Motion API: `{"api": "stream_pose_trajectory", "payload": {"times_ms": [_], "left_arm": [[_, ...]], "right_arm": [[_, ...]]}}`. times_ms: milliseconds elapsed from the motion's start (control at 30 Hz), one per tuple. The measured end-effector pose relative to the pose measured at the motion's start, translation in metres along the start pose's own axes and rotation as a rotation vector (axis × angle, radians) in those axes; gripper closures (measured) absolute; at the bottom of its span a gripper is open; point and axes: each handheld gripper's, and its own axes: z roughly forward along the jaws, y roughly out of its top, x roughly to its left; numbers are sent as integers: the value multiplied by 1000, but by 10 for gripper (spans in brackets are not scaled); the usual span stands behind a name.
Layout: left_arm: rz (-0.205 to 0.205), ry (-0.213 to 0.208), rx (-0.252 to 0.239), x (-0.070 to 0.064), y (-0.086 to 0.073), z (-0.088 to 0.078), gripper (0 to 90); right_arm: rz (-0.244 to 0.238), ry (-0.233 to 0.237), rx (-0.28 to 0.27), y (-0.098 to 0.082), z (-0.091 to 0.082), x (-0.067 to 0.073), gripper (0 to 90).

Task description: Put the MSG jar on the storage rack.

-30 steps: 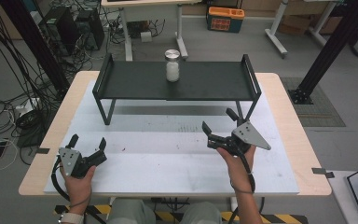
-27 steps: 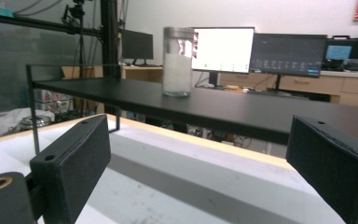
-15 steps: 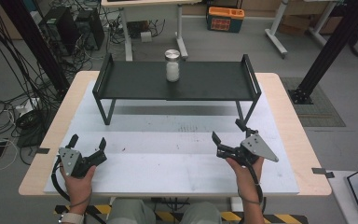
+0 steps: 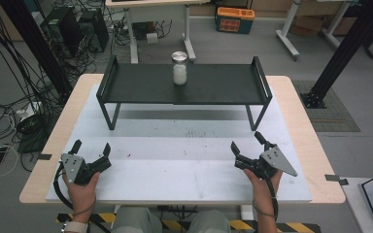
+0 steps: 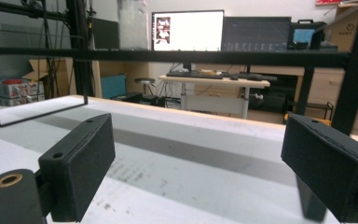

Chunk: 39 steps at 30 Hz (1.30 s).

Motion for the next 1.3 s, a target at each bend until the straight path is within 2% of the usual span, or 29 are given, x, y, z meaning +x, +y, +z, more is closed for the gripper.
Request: {"api": "stream_pose_trajectory", "payload": {"times_ms": [167,400,600,1300], "left_arm": [[0,1,0,0,0,0,24],[1,1,1,0,0,0,24],[0,2,1,0,0,0,24],[1,5,2,-1,0,0,24]], "right_arm": [[-4,-17,14,-6,-2,-1,95],[2,-44,5,-14,-4,0,94],[-9,-49,16,-16,-3,0,95],[5,-63,20,-24,-3,-3,98]]}}
